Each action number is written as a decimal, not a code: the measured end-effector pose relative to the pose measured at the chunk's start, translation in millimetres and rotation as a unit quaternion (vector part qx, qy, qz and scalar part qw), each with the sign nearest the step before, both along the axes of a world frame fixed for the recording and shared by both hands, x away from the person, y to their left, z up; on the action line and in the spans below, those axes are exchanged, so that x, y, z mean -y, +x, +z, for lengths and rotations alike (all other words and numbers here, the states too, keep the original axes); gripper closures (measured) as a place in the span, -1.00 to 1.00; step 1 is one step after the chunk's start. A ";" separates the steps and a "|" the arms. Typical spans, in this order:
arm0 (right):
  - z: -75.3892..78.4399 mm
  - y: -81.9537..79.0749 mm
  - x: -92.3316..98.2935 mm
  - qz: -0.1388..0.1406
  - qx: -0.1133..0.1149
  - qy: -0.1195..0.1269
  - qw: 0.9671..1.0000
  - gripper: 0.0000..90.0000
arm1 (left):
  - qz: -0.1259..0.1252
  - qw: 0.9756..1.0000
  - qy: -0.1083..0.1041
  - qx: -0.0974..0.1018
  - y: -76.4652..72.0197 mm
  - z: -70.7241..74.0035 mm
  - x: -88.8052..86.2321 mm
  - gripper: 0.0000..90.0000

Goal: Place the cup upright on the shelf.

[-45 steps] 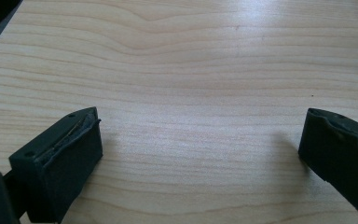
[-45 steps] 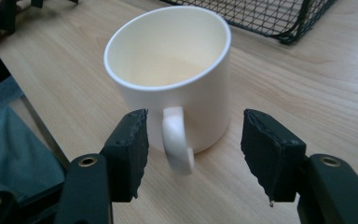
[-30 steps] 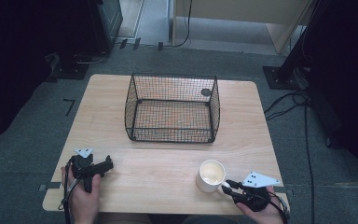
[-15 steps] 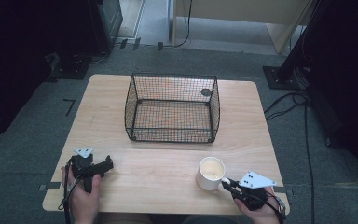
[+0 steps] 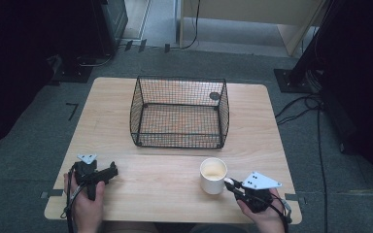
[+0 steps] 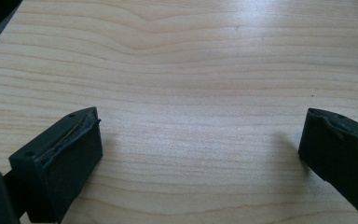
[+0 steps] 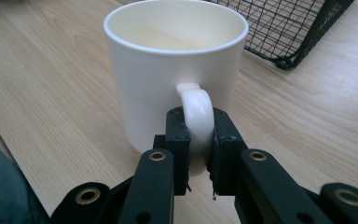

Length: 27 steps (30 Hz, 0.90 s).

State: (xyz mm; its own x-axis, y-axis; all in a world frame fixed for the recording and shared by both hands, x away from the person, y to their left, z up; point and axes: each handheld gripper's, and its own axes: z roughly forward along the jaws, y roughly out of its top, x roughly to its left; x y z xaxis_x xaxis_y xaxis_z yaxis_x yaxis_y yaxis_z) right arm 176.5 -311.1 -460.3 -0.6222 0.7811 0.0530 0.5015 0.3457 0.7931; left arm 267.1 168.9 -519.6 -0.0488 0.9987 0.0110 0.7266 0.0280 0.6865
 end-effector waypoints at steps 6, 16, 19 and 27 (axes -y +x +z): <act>12.0 10.8 -11.5 0.000 0.012 0.010 1.000 0.79 | 0.000 1.000 0.000 0.000 0.0 0.0 0.0 -1.00; 35.3 26.9 -24.2 0.004 0.028 0.016 0.999 0.79 | -0.001 1.000 0.000 0.001 0.1 -0.1 0.2 -1.00; 39.9 29.2 -25.4 0.003 0.031 0.017 0.999 0.79 | -0.003 1.000 0.000 0.000 0.0 0.0 0.1 -1.00; 56.0 39.1 -29.5 0.001 0.039 0.024 0.999 0.79 | -0.005 1.000 0.000 0.000 0.1 0.0 0.3 -1.00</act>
State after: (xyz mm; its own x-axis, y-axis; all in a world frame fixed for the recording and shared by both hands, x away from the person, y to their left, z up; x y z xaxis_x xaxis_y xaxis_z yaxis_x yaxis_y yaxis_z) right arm 215.6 -281.6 -404.2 -0.6273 0.7777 0.0411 0.4371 0.3079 0.8451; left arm 267.2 168.6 -519.7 -0.0385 0.9992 0.0110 0.7266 0.0204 0.6868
